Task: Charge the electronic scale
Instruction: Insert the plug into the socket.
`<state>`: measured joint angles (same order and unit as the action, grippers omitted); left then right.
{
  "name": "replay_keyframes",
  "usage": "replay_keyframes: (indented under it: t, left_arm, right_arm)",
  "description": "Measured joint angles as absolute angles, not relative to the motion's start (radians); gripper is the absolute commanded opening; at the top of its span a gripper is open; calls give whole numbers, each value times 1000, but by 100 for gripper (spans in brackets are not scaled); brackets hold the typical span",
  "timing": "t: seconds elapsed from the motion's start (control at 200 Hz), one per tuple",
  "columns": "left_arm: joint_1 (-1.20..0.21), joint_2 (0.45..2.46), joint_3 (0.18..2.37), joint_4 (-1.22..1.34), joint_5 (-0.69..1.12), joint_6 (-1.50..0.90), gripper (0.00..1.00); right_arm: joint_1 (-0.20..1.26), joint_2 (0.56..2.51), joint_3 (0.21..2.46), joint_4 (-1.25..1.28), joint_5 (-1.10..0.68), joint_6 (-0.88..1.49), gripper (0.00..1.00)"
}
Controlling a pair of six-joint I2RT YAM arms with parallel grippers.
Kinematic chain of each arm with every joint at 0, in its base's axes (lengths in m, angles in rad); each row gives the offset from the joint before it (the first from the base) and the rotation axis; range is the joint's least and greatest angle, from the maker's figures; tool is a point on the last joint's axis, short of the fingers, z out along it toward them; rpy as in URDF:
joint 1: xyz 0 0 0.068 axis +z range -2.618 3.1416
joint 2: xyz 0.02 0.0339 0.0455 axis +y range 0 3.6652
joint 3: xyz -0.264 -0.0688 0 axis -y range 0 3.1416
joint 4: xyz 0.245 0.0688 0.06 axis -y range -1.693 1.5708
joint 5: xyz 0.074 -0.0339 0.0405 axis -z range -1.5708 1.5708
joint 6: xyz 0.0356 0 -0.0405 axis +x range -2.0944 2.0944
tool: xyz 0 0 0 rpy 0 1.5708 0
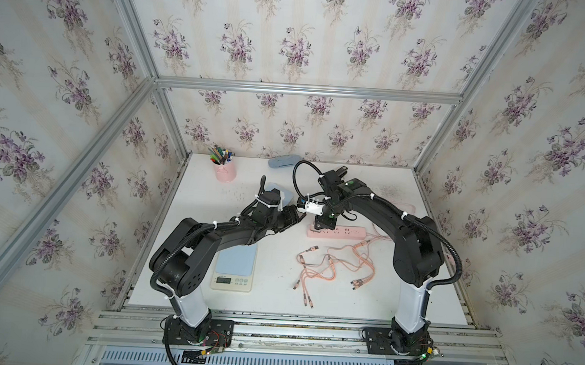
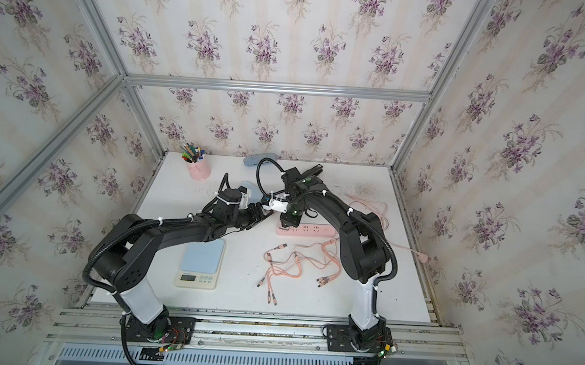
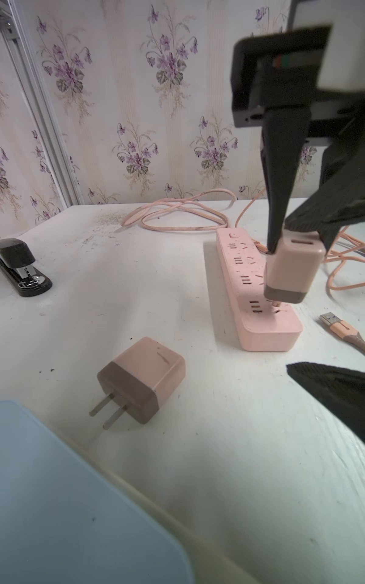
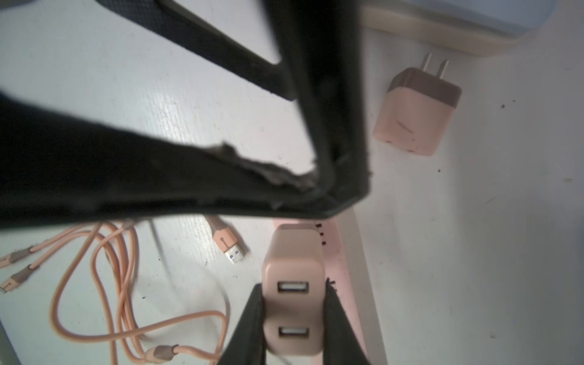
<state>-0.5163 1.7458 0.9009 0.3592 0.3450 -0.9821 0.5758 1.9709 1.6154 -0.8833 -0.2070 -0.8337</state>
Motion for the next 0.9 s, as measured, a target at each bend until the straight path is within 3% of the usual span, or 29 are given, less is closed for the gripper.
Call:
replay_keyframes:
  t: [0.899]
  left_arm:
    - [-550, 1768, 905, 348, 313, -1085, 64]
  right_arm:
    - [567, 1962, 1571, -790, -229, -909, 0]
